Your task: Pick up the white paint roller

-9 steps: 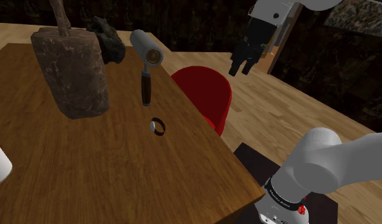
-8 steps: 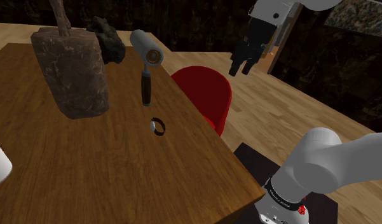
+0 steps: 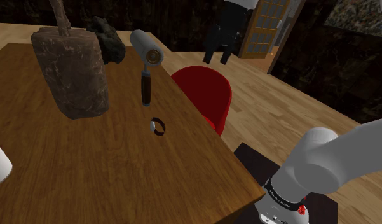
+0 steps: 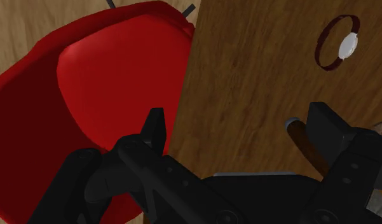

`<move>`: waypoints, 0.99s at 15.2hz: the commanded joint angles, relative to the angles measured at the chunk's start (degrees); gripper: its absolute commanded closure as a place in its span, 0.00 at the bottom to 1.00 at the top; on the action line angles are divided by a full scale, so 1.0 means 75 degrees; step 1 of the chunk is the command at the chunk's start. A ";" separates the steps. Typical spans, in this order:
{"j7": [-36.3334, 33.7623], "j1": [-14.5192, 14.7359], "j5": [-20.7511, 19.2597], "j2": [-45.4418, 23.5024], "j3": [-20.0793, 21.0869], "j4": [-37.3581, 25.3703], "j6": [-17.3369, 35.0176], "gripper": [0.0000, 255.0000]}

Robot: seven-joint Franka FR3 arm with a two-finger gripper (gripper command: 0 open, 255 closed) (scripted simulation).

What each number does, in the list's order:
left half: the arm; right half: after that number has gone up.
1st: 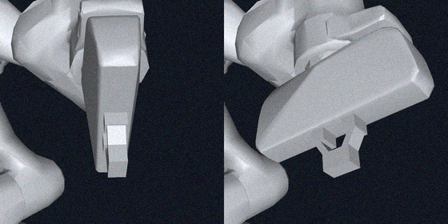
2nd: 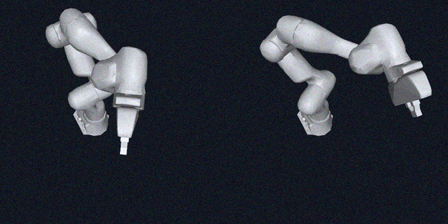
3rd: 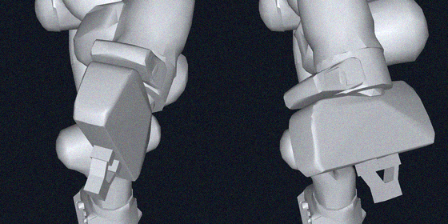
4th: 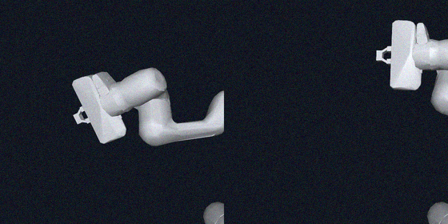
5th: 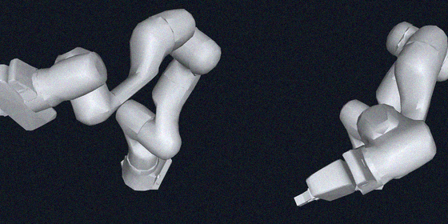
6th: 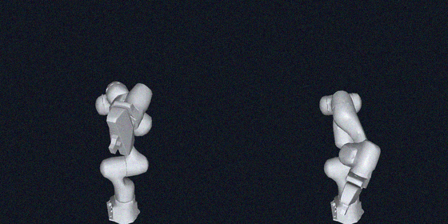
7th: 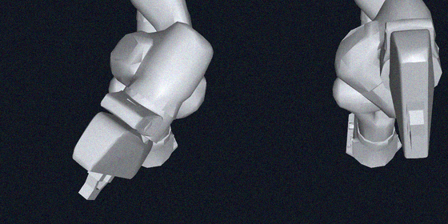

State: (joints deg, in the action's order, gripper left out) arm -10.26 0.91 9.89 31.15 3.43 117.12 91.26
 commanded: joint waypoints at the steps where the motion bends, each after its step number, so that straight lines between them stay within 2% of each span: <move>1: -0.0277 0.0040 0.0062 -0.0566 0.0190 -0.0535 0.0056 0.00; 9: -0.1376 0.0201 -0.0025 -0.2896 0.0818 -0.3240 -0.0228 0.00; 15: -0.2281 0.0512 -0.0435 -0.5063 0.1210 -0.6178 -0.0960 0.00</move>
State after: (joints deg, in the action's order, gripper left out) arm -26.53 4.42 7.23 -3.83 12.22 74.71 85.02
